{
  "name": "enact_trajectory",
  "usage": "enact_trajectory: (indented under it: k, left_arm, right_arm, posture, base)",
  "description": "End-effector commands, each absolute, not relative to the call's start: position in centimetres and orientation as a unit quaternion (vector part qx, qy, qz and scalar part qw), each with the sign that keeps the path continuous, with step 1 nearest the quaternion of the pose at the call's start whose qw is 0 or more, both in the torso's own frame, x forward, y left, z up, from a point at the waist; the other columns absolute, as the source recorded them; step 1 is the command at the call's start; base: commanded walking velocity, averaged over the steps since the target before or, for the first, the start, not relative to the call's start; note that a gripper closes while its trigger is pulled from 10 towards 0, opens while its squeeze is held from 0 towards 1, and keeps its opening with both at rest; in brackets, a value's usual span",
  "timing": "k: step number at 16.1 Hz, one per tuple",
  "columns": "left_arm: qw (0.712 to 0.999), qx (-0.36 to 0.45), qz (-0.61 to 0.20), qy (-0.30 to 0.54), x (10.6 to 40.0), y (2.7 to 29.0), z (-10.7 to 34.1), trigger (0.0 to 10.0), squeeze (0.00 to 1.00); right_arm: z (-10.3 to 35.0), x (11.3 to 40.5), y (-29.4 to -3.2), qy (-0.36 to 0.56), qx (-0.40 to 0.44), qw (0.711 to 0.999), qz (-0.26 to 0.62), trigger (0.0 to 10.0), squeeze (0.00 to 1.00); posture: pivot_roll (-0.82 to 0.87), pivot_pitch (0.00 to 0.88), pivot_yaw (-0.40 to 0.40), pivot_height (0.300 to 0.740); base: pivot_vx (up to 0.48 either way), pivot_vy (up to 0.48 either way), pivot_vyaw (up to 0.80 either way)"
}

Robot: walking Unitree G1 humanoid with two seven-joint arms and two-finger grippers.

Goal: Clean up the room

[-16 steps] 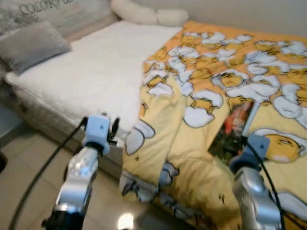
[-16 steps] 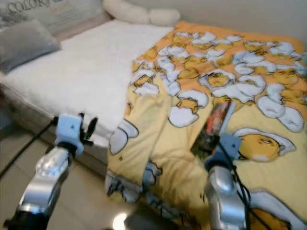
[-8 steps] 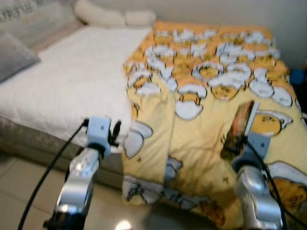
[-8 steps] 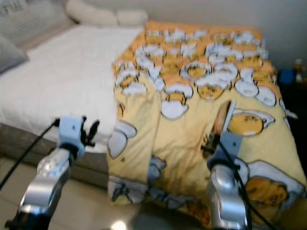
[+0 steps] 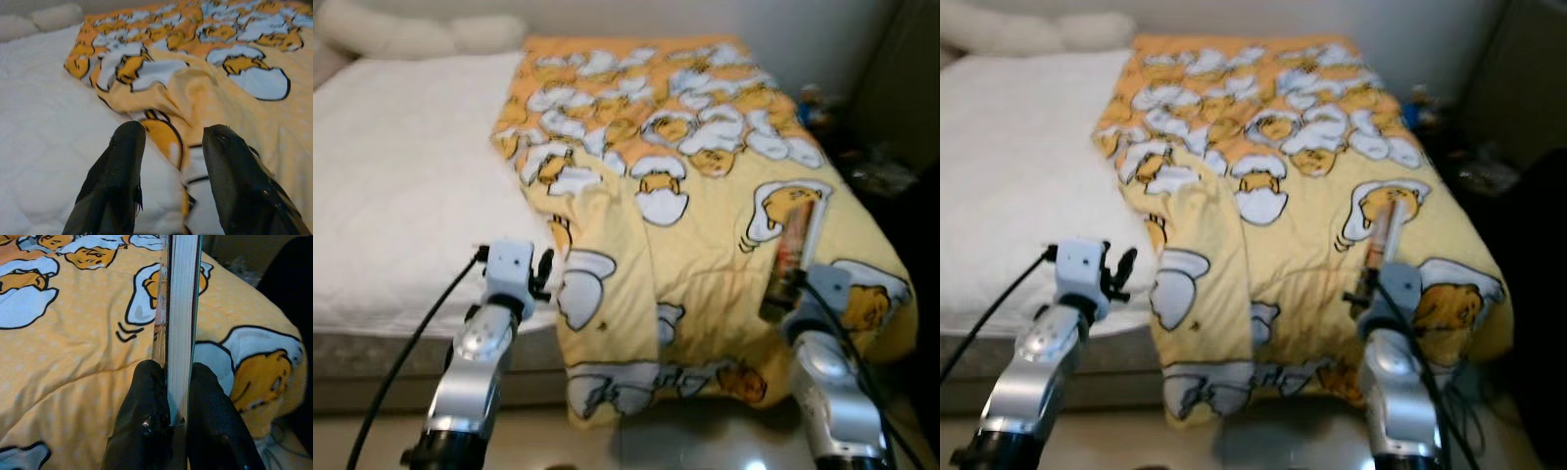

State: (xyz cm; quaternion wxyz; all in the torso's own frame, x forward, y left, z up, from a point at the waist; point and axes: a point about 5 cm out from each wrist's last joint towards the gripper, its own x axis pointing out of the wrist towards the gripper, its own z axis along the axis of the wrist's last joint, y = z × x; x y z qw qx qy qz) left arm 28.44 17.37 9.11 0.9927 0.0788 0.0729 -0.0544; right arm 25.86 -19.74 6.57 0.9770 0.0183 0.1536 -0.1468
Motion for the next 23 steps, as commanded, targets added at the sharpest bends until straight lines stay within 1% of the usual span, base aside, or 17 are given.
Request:
enact_trajectory:
  k: [1,3,4,8,12,16,18,23]
  left_arm:
    - [0.993,0.085,-0.042,0.075,28.7,18.1,9.1,10.0,0.0]
    - [0.993,0.087,-0.047,0.071,29.1,17.6,9.2,10.0,0.0]
    - [0.993,0.088,-0.047,0.069,29.2,17.5,9.3,10.0,0.0]
    - [0.993,0.09,-0.049,0.06,29.6,17.4,9.7,10.0,0.0]
    - [0.994,0.085,-0.048,0.051,29.9,17.1,10.1,10.0,0.0]
    - [0.995,0.081,-0.038,0.045,30.1,17.4,10.3,10.0,0.0]
    - [0.996,0.081,-0.026,0.04,30.2,17.6,10.5,10.0,0.0]
    - [0.996,0.083,-0.025,0.034,30.4,17.6,10.8,10.0,0.0]
  right_arm:
    - [7.7,26.9,-18.2,0.131,0.021,0.984,-0.115,10.0,0.0]
    - [8.1,27.4,-17.5,0.122,0.016,0.988,-0.095,10.0,0.0]
    - [8.1,27.4,-17.5,0.122,0.017,0.988,-0.095,10.0,0.0]
    - [9.2,28.1,-17.1,0.094,-0.002,0.992,-0.08,10.0,0.0]
    - [9.2,28.2,-17.0,0.09,-0.008,0.993,-0.075,10.0,0.0]
    - [10.0,28.5,-16.5,0.072,-0.021,0.996,-0.056,10.0,0.0]
    - [10.5,28.6,-16.1,0.054,-0.012,0.998,-0.04,10.0,0.0]
    - [10.4,28.6,-15.9,0.056,-0.01,0.998,-0.037,10.0,0.0]
  posture:
    - [-0.04,0.0,0.022,0.74]
    - [-0.03,0.0,0.02,0.74]
    - [-0.03,0.0,0.018,0.74]
    - [-0.03,0.0,0.014,0.74]
    - [-0.03,0.0,0.018,0.74]
    - [-0.03,0.0,0.019,0.74]
    - [-0.03,0.0,0.019,0.74]
    - [-0.03,0.0,0.018,0.74]
  base:
    - [0.0,0.48,0.0]
    - [0.0,0.48,0.0]
    - [0.0,0.48,-0.69]
    - [0.0,0.48,0.0]
    - [0.0,0.48,0.0]
    - [0.0,0.48,0.0]
    - [0.0,0.48,0.0]
    - [0.0,0.48,0.0]
